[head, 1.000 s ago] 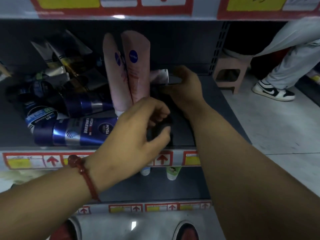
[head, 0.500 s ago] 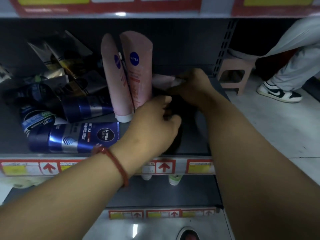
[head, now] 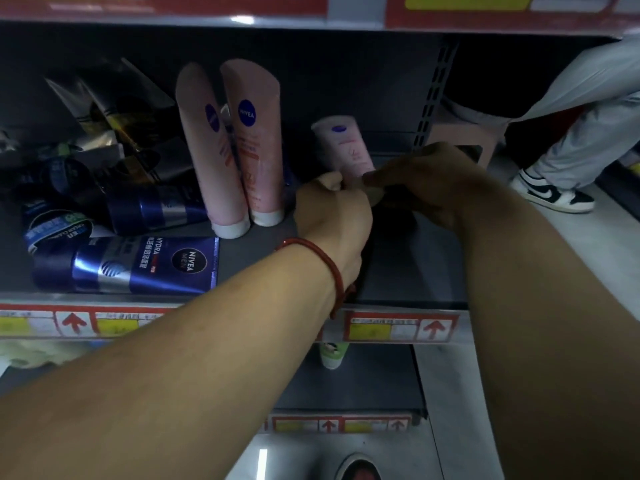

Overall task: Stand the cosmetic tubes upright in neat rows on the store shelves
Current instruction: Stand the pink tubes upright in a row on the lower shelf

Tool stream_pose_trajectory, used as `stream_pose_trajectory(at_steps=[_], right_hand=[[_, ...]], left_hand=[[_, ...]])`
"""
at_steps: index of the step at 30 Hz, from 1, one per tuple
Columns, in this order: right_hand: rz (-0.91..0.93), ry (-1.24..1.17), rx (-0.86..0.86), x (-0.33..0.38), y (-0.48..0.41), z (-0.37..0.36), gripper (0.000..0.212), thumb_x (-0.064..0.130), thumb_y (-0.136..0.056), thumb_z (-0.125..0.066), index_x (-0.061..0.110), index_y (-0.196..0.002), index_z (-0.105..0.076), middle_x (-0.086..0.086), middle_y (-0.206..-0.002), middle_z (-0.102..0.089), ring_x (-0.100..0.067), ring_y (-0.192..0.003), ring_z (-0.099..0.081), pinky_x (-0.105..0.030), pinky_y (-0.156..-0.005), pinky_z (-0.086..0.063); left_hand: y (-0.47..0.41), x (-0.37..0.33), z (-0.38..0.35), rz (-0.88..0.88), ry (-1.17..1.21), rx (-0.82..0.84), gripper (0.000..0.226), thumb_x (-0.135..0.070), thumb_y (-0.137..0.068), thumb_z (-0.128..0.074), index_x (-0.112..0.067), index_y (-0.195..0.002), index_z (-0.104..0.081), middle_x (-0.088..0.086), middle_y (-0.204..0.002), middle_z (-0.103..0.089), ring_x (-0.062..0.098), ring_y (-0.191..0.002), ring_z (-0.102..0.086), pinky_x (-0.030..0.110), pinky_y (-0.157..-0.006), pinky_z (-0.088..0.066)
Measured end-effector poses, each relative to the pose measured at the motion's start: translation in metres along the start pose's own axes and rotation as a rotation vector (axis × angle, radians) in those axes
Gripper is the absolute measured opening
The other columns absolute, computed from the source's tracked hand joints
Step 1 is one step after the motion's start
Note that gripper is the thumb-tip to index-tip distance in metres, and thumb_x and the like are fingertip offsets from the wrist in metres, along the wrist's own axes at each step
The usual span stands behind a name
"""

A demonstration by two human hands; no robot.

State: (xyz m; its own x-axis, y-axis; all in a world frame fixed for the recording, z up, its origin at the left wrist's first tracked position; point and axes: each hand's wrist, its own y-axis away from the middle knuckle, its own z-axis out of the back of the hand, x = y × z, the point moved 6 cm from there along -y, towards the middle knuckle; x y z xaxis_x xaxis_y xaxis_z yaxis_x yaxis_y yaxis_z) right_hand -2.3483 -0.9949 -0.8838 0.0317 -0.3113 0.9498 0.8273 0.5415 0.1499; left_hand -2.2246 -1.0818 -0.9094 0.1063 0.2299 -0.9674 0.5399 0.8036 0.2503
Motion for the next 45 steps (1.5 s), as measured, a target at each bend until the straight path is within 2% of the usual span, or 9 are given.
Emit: stream_pose_trajectory(at_steps=[2,4,7,9,12,17,27,32,45], right_hand=[[0.035,0.036,0.064,0.003,0.0,-0.005,0.036,0.011,-0.07,-0.086,-0.006,-0.099,-0.073,-0.02,-0.099,-0.074,-0.032,-0.098,-0.071,-0.049,-0.09,-0.057],[0.095,0.032,0.092,0.003,0.0,-0.013,0.029,0.008,-0.074,-0.082,0.003,-0.101,-0.075,-0.013,-0.097,-0.076,-0.022,-0.094,-0.073,-0.04,-0.089,-0.059],[0.18,0.047,0.045,0.006,-0.004,-0.023,0.025,0.009,-0.082,-0.075,0.01,-0.106,-0.073,0.0,-0.091,-0.073,0.002,-0.074,-0.068,-0.01,-0.068,-0.055],[0.237,0.09,0.001,0.01,-0.012,-0.029,0.025,0.012,-0.085,-0.073,0.009,-0.11,-0.072,-0.001,-0.094,-0.072,0.003,-0.075,-0.066,-0.006,-0.06,-0.051],[0.277,0.148,-0.08,0.009,-0.024,-0.034,0.034,0.019,-0.082,-0.078,0.014,-0.115,-0.07,0.002,-0.103,-0.071,-0.004,-0.089,-0.064,-0.009,-0.068,-0.049],[0.327,0.173,-0.113,0.004,-0.037,-0.039,0.04,0.021,-0.081,-0.08,0.019,-0.118,-0.068,0.01,-0.101,-0.067,0.013,-0.077,-0.052,0.007,-0.055,-0.038],[0.252,0.144,-0.269,-0.005,-0.041,-0.033,0.035,0.026,-0.071,-0.087,0.014,-0.101,-0.072,0.009,-0.091,-0.07,0.004,-0.076,-0.062,-0.002,-0.059,-0.047],[0.189,-0.2,-0.129,-0.008,-0.027,-0.03,0.02,0.006,-0.075,-0.08,0.02,-0.089,-0.075,-0.003,-0.096,-0.076,-0.015,-0.091,-0.073,-0.031,-0.085,-0.059],[0.199,-0.027,-0.149,-0.005,-0.034,-0.036,0.027,0.015,-0.085,-0.074,0.024,-0.11,-0.075,0.008,-0.1,-0.076,-0.006,-0.095,-0.07,-0.032,-0.092,-0.057]], left_hand=[[0.0,0.001,-0.001,-0.039,0.002,0.022,0.037,-0.012,-0.098,-0.057,-0.019,-0.135,-0.061,-0.001,-0.127,-0.067,0.012,-0.108,-0.065,0.03,-0.1,-0.053],[-0.001,-0.004,0.001,-0.097,0.009,0.002,0.038,-0.012,-0.099,-0.056,-0.02,-0.135,-0.061,-0.004,-0.125,-0.068,0.005,-0.098,-0.065,0.024,-0.098,-0.052],[-0.008,-0.011,-0.001,-0.159,-0.048,-0.002,0.044,-0.015,-0.097,-0.054,-0.023,-0.14,-0.058,-0.005,-0.132,-0.066,0.01,-0.114,-0.063,0.031,-0.106,-0.049],[-0.017,-0.012,-0.007,-0.174,-0.112,0.048,0.052,-0.013,-0.091,-0.051,-0.025,-0.142,-0.054,-0.004,-0.133,-0.064,0.015,-0.121,-0.061,0.038,-0.107,-0.049],[-0.027,-0.01,-0.012,-0.192,-0.22,0.096,0.07,-0.013,-0.074,-0.047,-0.028,-0.143,-0.052,-0.005,-0.132,-0.065,0.016,-0.121,-0.062,0.039,-0.105,-0.051],[-0.039,-0.007,-0.014,-0.196,-0.261,0.107,0.073,-0.004,-0.086,-0.05,-0.028,-0.154,-0.037,-0.004,-0.148,-0.052,0.015,-0.134,-0.05,0.037,-0.113,-0.043],[-0.062,0.001,-0.016,-0.223,-0.227,0.135,0.065,-0.006,-0.085,-0.056,-0.028,-0.147,-0.049,-0.006,-0.14,-0.06,0.015,-0.128,-0.057,0.039,-0.107,-0.049],[-0.066,0.001,-0.017,-0.237,-0.221,0.157,0.064,-0.002,-0.091,-0.054,-0.024,-0.15,-0.043,-0.003,-0.145,-0.055,0.015,-0.131,-0.053,0.036,-0.111,-0.045],[-0.081,0.002,-0.027,-0.195,-0.252,0.247,0.077,-0.001,-0.083,-0.051,-0.026,-0.154,-0.035,-0.003,-0.152,-0.048,0.017,-0.14,-0.044,0.043,-0.116,-0.038]])
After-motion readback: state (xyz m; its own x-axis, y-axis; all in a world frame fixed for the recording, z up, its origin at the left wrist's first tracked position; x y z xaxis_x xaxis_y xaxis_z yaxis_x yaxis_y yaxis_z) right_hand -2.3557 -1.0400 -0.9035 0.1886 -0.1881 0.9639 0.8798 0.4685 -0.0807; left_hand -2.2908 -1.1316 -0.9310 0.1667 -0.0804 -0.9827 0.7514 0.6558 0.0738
